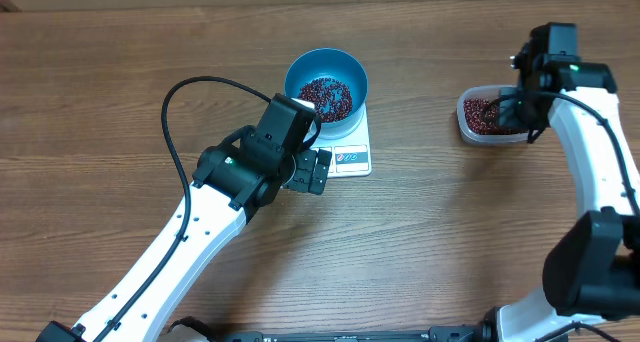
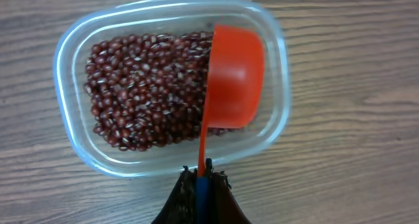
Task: Scoop item into bowl and weigh 150g on scale
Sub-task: 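Move the empty scoop with the right gripper back to the bean tub, then dip the scoop into the red beans and drag it through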
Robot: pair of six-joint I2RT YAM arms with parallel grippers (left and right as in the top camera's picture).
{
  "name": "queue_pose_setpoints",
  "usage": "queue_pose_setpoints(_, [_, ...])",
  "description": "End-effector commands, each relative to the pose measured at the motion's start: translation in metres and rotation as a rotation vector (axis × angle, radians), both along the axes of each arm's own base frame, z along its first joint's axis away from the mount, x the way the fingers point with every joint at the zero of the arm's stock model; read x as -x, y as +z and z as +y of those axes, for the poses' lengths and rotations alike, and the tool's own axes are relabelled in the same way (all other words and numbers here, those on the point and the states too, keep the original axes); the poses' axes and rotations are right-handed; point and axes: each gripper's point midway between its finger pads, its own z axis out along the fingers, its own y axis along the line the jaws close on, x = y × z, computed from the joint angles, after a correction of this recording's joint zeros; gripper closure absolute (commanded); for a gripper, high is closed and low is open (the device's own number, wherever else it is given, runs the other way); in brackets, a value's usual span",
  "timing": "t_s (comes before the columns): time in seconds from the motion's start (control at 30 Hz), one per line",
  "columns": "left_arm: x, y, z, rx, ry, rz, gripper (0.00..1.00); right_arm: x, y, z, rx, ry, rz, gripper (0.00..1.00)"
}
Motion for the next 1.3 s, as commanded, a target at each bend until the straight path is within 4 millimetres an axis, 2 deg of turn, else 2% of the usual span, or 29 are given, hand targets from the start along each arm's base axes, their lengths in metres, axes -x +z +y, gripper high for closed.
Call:
queue_pose_setpoints(0.0, [0.002,0.000,0.001,-0.006,-0.014,-0.002,0.00,-0.003,-0.008,0.003,0.066,0.042,0.031,0.96])
queue_pose_setpoints(0.23, [0.002,0.000,0.001,-0.006,-0.014,-0.002,0.00,-0.002,-0.021,0.005,0.178,0.047,0.087,0.96])
queue_pose_setpoints(0.43, [0.001,0.000,0.001,-0.006,-0.014,-0.002,0.00,-0.002,-0.032,0.011,0.178,0.064,0.118,0.96])
queue_pose_setpoints(0.6, [0.001,0.000,0.001,-0.006,-0.014,-0.002,0.00,-0.002,-0.043,0.031,0.076,0.141,0.141,0.97])
queue_pose_setpoints(0.83, [0.002,0.000,0.001,-0.006,-0.014,-0.002,0.00,-0.002,-0.048,0.059,-0.093,0.243,0.137,0.96])
queue_pose_setpoints(1.27, [0.001,0.000,0.001,-0.006,-0.014,-0.002,0.01,-0.005,-0.040,0.059,-0.454,0.220,0.052,0.97])
